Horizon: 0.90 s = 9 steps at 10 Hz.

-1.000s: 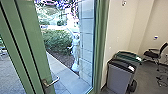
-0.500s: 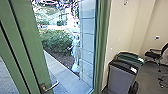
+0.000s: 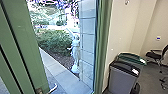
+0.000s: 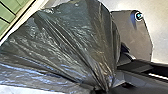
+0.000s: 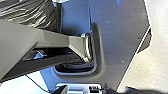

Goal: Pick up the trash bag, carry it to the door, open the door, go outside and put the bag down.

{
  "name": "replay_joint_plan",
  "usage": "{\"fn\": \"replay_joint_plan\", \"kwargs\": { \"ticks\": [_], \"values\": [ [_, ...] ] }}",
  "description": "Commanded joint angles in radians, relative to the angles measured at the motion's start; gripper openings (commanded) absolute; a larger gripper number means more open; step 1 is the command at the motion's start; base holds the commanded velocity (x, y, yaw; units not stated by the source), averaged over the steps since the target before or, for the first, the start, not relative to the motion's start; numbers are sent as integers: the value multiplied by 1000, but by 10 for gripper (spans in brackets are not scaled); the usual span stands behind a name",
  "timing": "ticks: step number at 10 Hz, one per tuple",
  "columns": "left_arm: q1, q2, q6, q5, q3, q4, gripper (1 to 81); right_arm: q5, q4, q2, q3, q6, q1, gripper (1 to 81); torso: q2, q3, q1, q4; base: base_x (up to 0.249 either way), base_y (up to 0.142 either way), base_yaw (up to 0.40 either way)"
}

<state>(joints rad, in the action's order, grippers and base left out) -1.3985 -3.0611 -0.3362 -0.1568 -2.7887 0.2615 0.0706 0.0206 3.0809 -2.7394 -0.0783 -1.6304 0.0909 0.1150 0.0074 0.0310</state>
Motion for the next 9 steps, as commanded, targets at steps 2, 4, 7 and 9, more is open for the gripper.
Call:
{"fn": "replay_joint_plan", "kwargs": {
  "ticks": [2,4,7,9],
  "values": [
    [60,5,-3,-66,0,-5,10,-57,10,11,6,3,37,811,0,0,0,0,43,0,0],
    [60,5,-3,-66,0,-5,10,-57,10,11,4,3,39,811,0,0,1,0,0,0,0],
    [48,10,-4,-36,0,-8,10,-57,5,6,-6,3,37,811,0,0,0,0,0,0,0],
    [9,8,-4,72,0,-73,10,-57,4,6,-28,3,34,811,0,0,0,0,0,0,0]
  ]
}}
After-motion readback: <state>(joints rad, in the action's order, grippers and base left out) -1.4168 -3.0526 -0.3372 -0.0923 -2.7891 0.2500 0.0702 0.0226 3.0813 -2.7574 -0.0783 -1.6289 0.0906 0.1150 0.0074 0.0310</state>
